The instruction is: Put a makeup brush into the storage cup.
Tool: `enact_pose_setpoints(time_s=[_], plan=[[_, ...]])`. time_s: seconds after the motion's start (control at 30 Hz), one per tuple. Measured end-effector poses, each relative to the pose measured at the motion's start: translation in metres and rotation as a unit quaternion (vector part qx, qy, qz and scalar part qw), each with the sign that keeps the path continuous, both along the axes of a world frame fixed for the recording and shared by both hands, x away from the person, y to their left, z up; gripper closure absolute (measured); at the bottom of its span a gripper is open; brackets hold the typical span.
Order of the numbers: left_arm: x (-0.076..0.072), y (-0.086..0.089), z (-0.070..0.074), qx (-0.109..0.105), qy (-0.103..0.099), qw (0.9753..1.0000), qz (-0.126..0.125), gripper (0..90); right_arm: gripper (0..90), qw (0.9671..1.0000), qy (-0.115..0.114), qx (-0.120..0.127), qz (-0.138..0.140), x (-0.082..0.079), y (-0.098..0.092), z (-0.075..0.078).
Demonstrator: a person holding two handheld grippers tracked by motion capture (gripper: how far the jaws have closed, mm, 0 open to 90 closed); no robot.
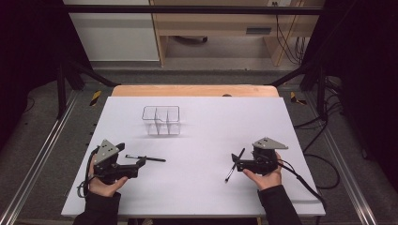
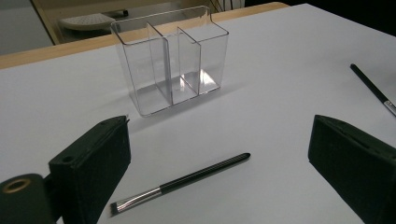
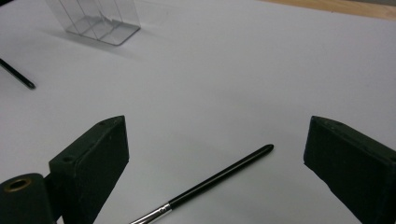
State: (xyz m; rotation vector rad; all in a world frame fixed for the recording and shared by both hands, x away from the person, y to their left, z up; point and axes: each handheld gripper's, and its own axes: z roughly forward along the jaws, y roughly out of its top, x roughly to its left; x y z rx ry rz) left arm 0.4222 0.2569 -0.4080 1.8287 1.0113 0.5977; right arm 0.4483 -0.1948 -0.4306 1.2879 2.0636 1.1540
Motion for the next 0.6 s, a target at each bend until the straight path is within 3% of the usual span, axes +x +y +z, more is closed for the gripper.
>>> enact_pose_setpoints(time_s=[0.43,0.6], plan=[[0.001,-0.003,-0.001,0.002,0.003,1.0000,-0.003,5.5,10.2,0.9979,0.052,-0.039,-0.003,0.008,0.015,-0.029],[0.000,-0.002,0.000,-0.002,-0.001,1.0000,-0.003,5.9,14.2,0.9969,0.066,-0.040,-0.015,0.012,0.010,-0.037]])
